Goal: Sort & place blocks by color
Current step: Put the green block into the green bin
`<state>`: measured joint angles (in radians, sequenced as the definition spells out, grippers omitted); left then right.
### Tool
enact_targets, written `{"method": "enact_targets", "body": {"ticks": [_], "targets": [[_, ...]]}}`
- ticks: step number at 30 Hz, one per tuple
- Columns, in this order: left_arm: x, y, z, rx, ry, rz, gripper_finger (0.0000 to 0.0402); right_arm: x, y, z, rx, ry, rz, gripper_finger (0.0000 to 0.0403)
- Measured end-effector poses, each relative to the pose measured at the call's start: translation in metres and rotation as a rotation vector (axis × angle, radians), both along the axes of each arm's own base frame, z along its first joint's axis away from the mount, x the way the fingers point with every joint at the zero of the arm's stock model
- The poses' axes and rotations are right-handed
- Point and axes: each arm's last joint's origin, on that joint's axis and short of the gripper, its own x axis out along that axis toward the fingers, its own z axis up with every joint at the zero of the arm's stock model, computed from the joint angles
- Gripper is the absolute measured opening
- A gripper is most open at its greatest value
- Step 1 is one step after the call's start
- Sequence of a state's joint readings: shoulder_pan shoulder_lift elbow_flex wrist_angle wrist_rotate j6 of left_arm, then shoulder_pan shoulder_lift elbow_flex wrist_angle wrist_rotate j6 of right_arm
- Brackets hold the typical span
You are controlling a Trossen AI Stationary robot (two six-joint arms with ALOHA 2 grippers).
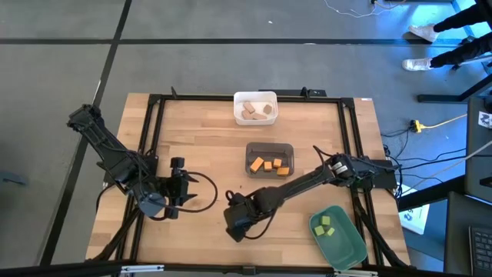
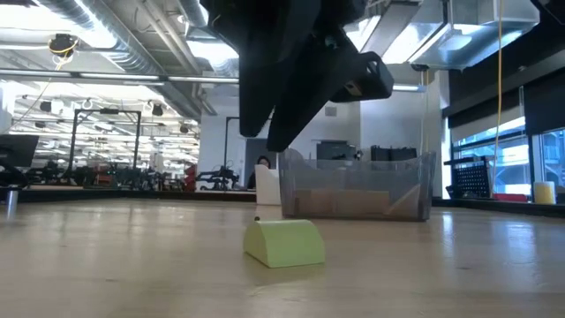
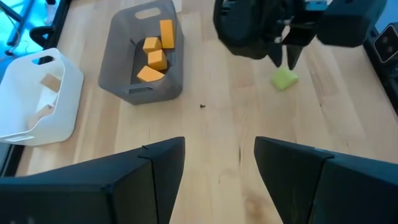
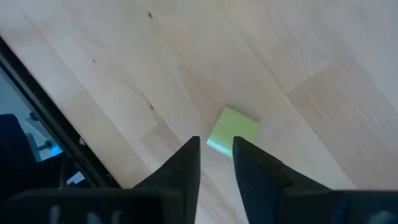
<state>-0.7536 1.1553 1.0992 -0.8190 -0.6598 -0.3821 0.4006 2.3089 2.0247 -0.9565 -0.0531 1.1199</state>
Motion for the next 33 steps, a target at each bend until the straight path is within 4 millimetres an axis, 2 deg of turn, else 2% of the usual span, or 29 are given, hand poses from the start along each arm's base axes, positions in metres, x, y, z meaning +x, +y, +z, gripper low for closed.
{"method": "enact_targets", "body": {"ticks": [3,7,10,22,27,33], "targets": [[-0.0002,0.0002,-0.0003,0.003,0.003,0.000,0.0187,-0.0002,0.0005,0.0002,0.001,0.000,0.004,0.0077],[-0.0002,0.0002,-0.0003,0.003,0.003,0.000,0.0187,-0.0001,0.0002,0.0004,0.001,-0.001,0.003,0.0076],[-0.0002,0.0002,-0.0003,0.003,0.003,0.000,0.0186,-0.0001,0.0003,0.0004,0.002,0.000,0.000,0.0092],[-0.0002,0.0002,-0.0002,0.002,0.003,0.000,0.0186,-0.0009,-0.0002,0.0001,0.004,0.012,-0.032,0.0200],[-0.0004,-0.0004,-0.0006,-0.013,0.017,-0.017,0.0186,-0.0023,-0.0011,-0.0005,0.009,0.038,-0.114,0.0208],[-0.0008,-0.0016,-0.0012,-0.039,0.042,-0.047,0.0186,-0.0041,-0.0019,-0.0011,0.029,0.075,-0.225,0.0195]]}}
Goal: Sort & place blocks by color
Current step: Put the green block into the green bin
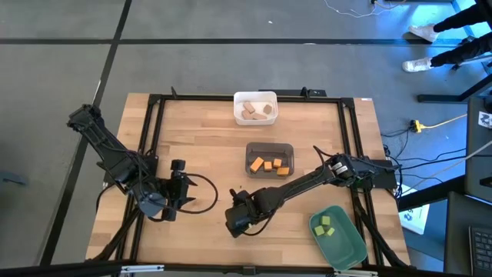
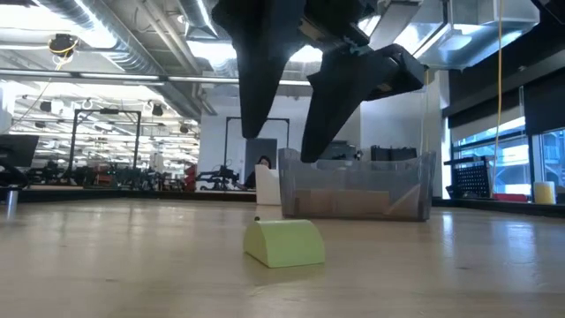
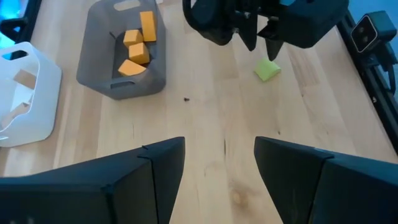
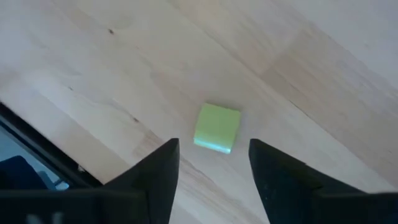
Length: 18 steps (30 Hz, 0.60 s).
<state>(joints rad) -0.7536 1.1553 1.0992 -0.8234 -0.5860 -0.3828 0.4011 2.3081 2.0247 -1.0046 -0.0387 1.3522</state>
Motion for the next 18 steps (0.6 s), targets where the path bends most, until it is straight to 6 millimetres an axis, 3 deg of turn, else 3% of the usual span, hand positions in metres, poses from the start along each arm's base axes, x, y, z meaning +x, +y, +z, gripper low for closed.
{"method": "enact_targets", "body": {"ticks": [18], "targets": [[-0.0012,0.0012,-0.0013,0.015,0.017,-0.001,0.0186,-0.0005,0.0003,-0.0085,-0.007,0.017,-0.027,0.0179]]}}
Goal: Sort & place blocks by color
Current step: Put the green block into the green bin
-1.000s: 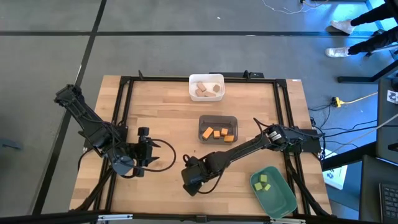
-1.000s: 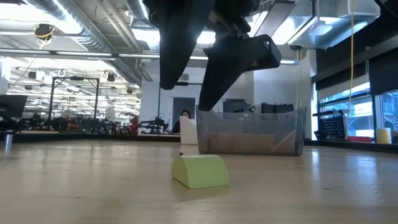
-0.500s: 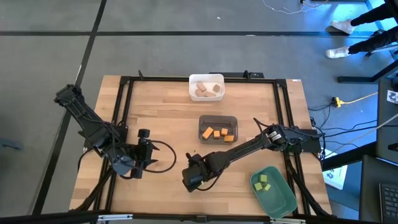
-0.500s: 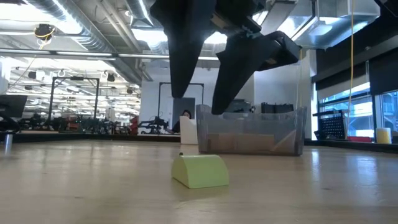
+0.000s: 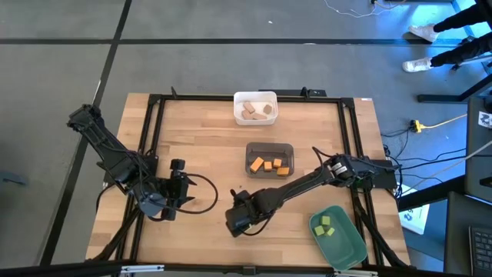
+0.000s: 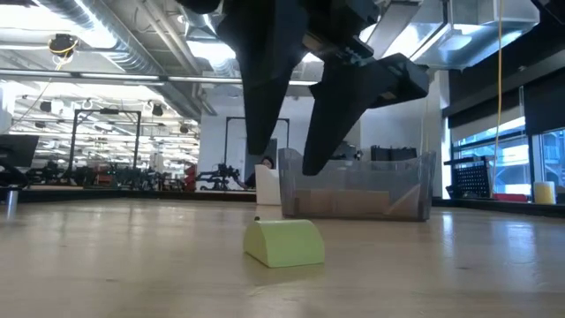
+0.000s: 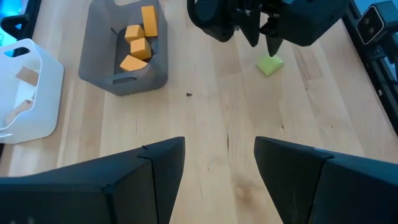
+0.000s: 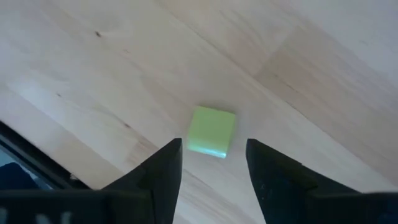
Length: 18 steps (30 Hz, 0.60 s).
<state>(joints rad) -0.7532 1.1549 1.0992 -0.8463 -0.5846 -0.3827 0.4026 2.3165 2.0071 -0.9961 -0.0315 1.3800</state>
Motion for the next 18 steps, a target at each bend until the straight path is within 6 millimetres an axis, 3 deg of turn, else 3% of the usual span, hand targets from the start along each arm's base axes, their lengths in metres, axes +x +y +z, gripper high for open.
{"method": "enact_targets", "body": {"ticks": [18], "targets": [[-0.001,0.001,-0.001,0.013,0.013,0.000,0.0186,0.007,0.010,-0.028,0.067,0.034,0.026,0.0179]]}}
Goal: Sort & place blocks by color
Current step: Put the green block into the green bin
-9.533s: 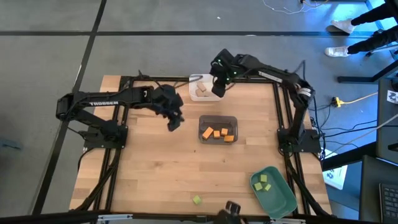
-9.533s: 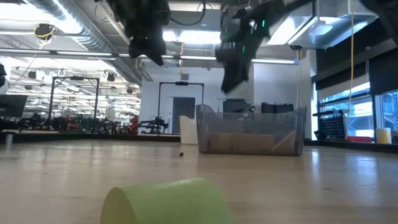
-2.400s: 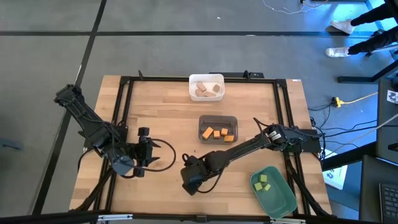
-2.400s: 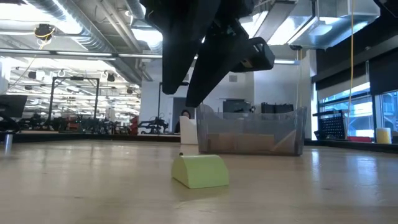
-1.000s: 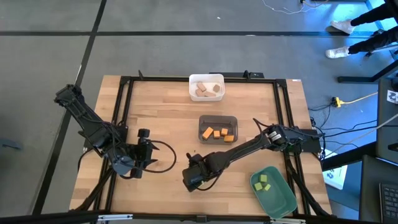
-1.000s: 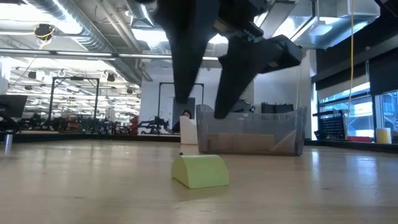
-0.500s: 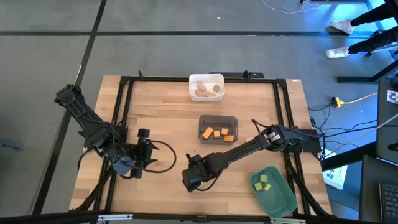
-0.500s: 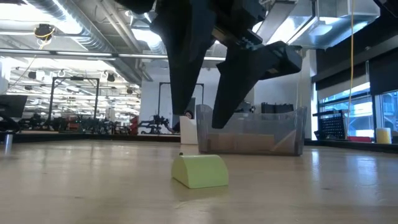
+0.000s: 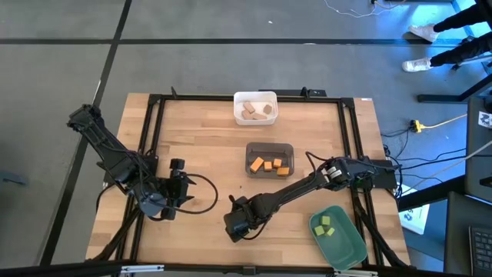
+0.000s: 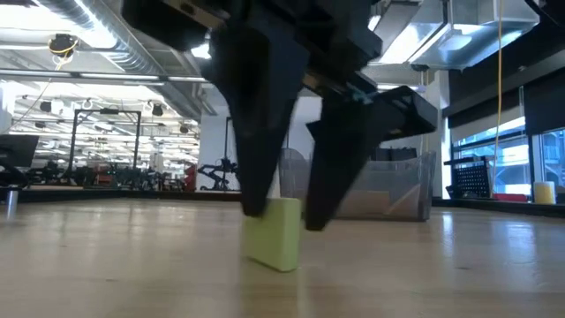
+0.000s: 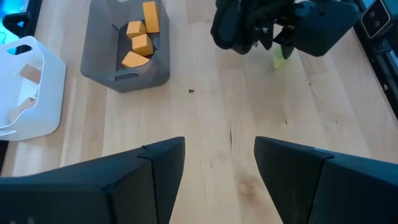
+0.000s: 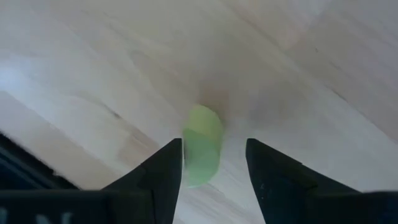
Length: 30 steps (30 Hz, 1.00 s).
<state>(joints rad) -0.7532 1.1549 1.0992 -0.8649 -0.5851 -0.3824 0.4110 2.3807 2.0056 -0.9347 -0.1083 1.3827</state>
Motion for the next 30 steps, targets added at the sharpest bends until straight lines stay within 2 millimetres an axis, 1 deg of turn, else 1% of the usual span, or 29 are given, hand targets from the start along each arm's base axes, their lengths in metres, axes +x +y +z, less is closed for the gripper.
{"method": "enact_targets", "body": {"ticks": [9,16,21,25,30], "targets": [[-0.001,0.001,-0.001,0.013,0.014,0.000,0.0186,0.000,0.000,-0.001,-0.003,0.001,0.002,0.0179],[-0.001,0.001,-0.001,0.013,0.014,0.000,0.0186,0.000,0.001,-0.005,-0.006,0.010,0.000,0.0178],[-0.001,0.001,-0.001,0.013,0.014,0.000,0.0186,0.001,0.001,-0.009,-0.008,0.017,0.000,0.0170],[-0.001,0.001,-0.001,0.012,0.013,0.000,0.0186,0.000,0.004,-0.016,-0.018,0.033,0.008,0.0146],[-0.001,0.001,-0.001,0.010,0.014,-0.001,0.0186,-0.001,0.005,-0.019,-0.038,0.035,0.060,0.0089]]}}
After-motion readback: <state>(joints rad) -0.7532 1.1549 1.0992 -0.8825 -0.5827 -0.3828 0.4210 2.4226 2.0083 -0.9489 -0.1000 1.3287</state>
